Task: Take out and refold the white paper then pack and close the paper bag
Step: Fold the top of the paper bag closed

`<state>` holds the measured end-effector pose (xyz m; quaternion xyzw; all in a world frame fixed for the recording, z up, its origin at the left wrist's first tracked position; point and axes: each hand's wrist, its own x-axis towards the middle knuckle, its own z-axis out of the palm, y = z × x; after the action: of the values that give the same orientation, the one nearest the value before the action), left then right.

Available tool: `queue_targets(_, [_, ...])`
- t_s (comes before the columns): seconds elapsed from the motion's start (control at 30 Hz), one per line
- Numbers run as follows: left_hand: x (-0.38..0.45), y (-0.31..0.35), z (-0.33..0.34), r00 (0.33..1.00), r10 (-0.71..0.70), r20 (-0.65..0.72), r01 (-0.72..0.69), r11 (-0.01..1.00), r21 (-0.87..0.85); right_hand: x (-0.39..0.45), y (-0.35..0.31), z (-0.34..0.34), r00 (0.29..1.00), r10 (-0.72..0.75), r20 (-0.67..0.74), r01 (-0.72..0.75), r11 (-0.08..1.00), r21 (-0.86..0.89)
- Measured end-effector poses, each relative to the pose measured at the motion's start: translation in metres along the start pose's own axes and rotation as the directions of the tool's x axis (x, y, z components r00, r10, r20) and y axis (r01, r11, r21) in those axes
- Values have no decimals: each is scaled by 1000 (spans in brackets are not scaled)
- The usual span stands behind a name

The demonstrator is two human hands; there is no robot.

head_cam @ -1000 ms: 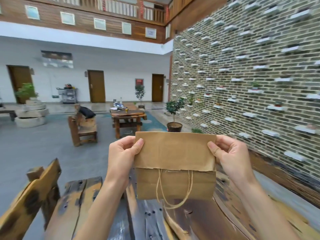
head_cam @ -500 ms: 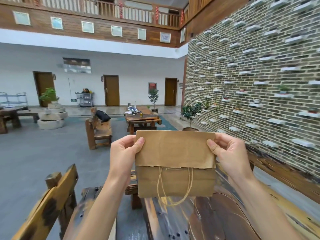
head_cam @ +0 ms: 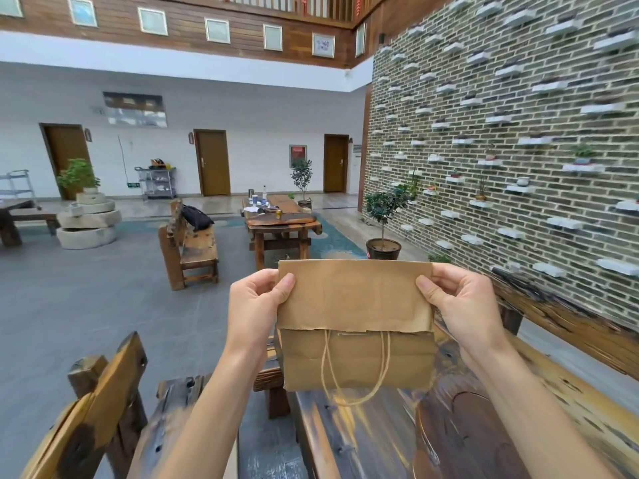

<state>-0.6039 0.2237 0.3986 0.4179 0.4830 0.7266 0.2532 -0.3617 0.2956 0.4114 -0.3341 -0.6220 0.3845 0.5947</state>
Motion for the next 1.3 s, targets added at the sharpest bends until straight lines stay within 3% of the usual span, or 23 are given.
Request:
queue_targets(0.47, [233,-105,40,992,0,124,-3,1000,28,189,117,63,996,17,-84,-23,997,-74])
queue_targets(0.9, [367,-211,118,949,-78,305,103,992,-68,293,204,57,962,75,-263,-134,967,-216])
queue_targets(1.07, [414,-266,159,897,-115,428,160,985,-69,318,243,46,926,84,-368,-202,934,-295])
queue_targets(1.3, [473,-337,215,754,-156,638,251,966,-60,336,296,41,791,120,-600,-390,854,-344])
